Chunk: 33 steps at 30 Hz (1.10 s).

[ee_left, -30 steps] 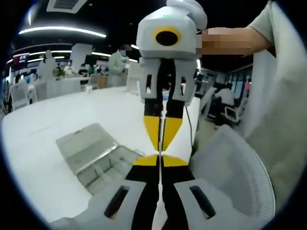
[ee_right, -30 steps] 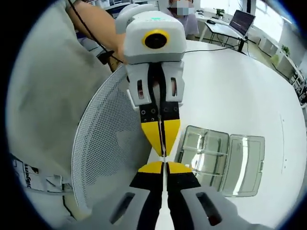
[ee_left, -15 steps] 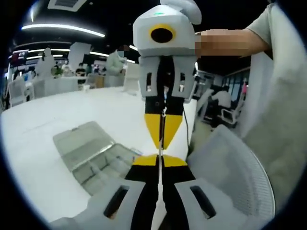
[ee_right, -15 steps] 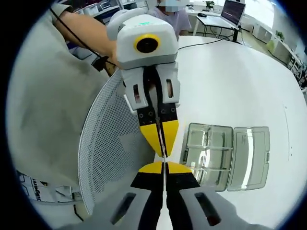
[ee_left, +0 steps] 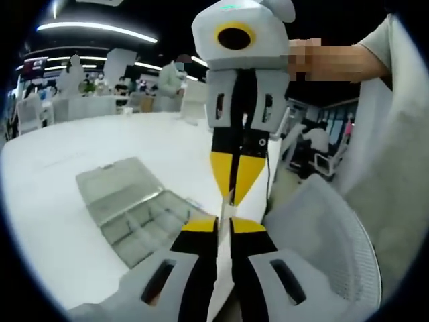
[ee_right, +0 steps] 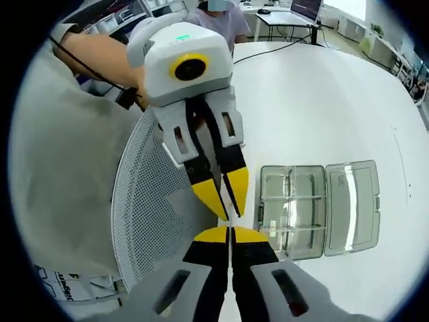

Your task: Insert the divider into the dual guide fixture by aligning both edges with the guide slots and pushing it downward to the bottom, including one-sided entry, uneven engagement, binding, and posture correction.

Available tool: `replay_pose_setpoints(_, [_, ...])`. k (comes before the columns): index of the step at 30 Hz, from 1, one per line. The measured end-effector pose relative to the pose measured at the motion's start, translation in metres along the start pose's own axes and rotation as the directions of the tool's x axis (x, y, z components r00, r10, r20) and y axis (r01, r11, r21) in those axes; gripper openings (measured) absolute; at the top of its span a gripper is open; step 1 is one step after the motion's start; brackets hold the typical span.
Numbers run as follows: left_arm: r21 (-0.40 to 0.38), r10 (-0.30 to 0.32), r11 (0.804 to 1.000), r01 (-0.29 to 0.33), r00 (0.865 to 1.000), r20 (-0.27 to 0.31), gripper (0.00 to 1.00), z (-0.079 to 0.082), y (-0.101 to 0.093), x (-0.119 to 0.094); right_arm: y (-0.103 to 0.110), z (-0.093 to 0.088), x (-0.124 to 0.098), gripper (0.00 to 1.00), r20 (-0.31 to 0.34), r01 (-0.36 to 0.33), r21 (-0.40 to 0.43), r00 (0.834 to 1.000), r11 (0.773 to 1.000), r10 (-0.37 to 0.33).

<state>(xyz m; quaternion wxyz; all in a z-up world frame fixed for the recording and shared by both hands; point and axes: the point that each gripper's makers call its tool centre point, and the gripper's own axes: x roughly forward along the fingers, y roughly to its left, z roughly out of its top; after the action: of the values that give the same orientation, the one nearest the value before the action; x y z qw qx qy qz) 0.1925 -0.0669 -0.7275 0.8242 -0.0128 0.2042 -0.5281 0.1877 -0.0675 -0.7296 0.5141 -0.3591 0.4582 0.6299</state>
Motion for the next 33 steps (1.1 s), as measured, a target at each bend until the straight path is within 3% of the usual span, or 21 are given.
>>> replay_pose_setpoints(10, [0.038, 0.069, 0.997, -0.068, 0.998, -0.010, 0.11, -0.003, 0.007, -0.011, -0.014, -0.001, 0.000, 0.00, -0.017, 0.027, 0.048, 1.000, 0.998, -0.026])
replay_pose_setpoints(16, [0.054, 0.098, 0.994, -0.098, 0.995, -0.001, 0.12, -0.002, 0.011, -0.009, -0.016, -0.001, -0.001, 0.00, -0.023, 0.022, 0.128, 1.000, 0.992, -0.019])
replay_pose_setpoints(18, [0.053, 0.103, 0.993, -0.103, 0.995, 0.001, 0.12, -0.002, 0.012, -0.009, -0.015, 0.001, -0.001, 0.00, -0.008, 0.008, 0.169, 1.000, 0.986, -0.007])
replay_pose_setpoints(21, [0.045, 0.113, 0.993, -0.113, 0.994, 0.005, 0.13, -0.002, 0.015, -0.009, -0.019, 0.002, -0.001, 0.00, -0.007, 0.024, 0.163, 1.000, 0.986, -0.023])
replay_pose_setpoints(25, [0.037, 0.122, 0.992, -0.123, 0.992, 0.004, 0.14, -0.003, 0.016, -0.009, -0.020, 0.002, 0.000, 0.00, 0.013, 0.009, 0.245, 1.000, 0.970, -0.013])
replay_pose_setpoints(33, [0.015, 0.121, 0.993, -0.121, 0.993, 0.003, 0.18, -0.007, 0.015, -0.005, -0.024, 0.003, 0.000, 0.00, 0.053, 0.003, 0.284, 0.998, 0.959, -0.019])
